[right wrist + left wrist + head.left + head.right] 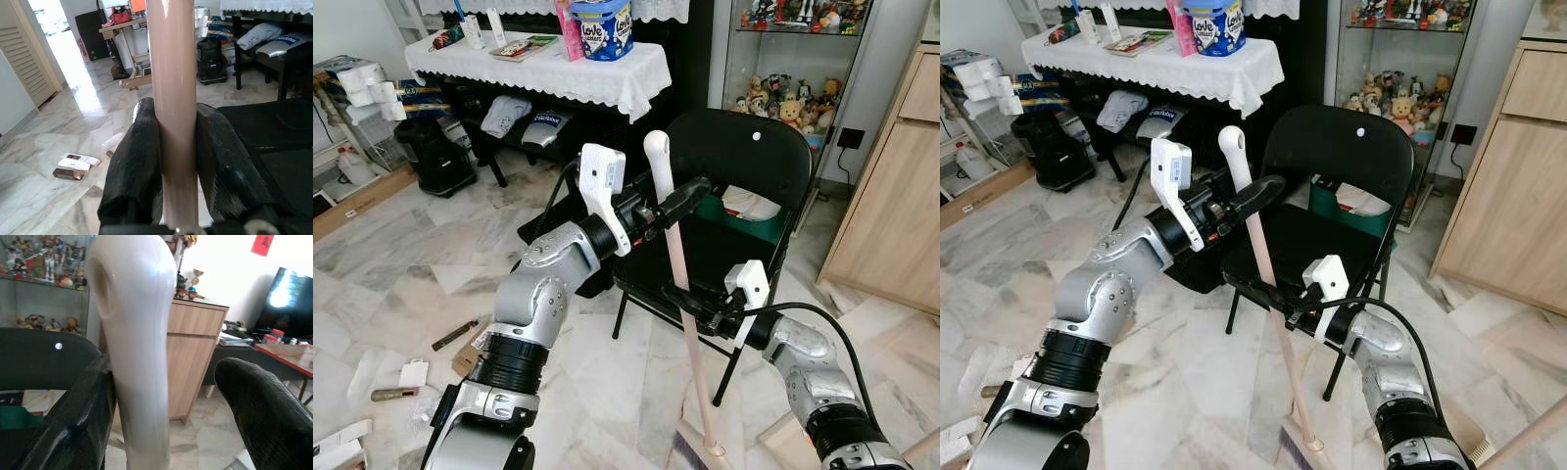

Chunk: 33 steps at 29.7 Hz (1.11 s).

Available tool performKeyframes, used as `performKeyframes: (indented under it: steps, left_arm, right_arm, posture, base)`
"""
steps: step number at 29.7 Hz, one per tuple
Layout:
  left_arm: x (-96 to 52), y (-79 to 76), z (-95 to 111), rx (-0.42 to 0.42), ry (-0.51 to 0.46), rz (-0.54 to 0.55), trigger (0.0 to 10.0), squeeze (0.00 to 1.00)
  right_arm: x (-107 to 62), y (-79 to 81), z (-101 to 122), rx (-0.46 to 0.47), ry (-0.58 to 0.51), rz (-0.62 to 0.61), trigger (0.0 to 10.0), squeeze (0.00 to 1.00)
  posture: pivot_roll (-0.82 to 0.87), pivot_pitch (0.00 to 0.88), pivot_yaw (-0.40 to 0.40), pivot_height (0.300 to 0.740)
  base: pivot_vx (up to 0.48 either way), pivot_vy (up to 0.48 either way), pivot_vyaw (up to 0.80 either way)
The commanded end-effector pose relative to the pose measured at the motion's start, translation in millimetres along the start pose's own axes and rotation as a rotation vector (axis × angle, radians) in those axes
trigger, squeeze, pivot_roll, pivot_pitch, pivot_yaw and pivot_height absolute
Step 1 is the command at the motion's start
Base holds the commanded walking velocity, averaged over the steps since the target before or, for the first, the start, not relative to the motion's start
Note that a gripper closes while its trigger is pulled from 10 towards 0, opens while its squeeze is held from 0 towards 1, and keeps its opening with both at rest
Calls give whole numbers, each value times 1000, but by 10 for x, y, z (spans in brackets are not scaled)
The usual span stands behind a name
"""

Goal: Sweep floor

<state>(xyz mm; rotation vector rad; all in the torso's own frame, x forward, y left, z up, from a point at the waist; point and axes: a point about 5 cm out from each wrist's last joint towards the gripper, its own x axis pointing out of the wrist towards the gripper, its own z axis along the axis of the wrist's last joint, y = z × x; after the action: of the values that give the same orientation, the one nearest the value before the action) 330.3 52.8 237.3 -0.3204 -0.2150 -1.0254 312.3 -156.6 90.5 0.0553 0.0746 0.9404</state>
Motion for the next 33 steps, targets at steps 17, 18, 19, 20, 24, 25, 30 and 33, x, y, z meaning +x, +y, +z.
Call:
performKeyframes:
  steps: [17,18,19,20,24,25,30,33]
  left_arm:
    - [-111,-137,-173,-107,16,-230,10000,0]
    - [-113,-140,-179,-109,19,-236,10000,0]
    - [-115,-142,-183,-111,21,-241,10000,0]
    - [-119,-147,-194,-113,25,-252,10000,0]
    - [-128,-148,-174,-126,9,-271,10000,0]
    - [-129,-143,-169,-126,8,-272,10000,0]
    - [-141,-88,-91,-119,-7,-289,10000,0]
    - [-169,-38,-43,-100,-7,-298,10000,0]
  right_arm:
    - [4,204,87,75,-42,222,0,0]
    - [0,215,95,83,-48,235,0,0]
    - [-4,223,101,88,-52,243,0,0]
    - [-19,250,113,99,-54,274,0,0]
    - [-58,310,108,114,-40,326,0,0]
    - [-62,314,106,116,-38,327,0,0]
    - [-87,356,92,138,-27,352,0,0]
    - [-101,364,80,145,-24,351,0,0]
  posture:
    - [-96,0,130,740]
    - [-97,0,131,740]
    - [-97,0,131,740]
    - [-98,0,132,740]
    - [-99,0,133,740]
    - [-99,0,133,740]
    - [-97,0,135,740]
    - [-98,0,138,740]
  base:
    - [0,0,0]
    - [0,0,0]
    - [0,0,0]
    - [0,0,0]
    - [0,0,0]
    - [0,0,0]
    - [0,0,0]
    - [0,0,0]
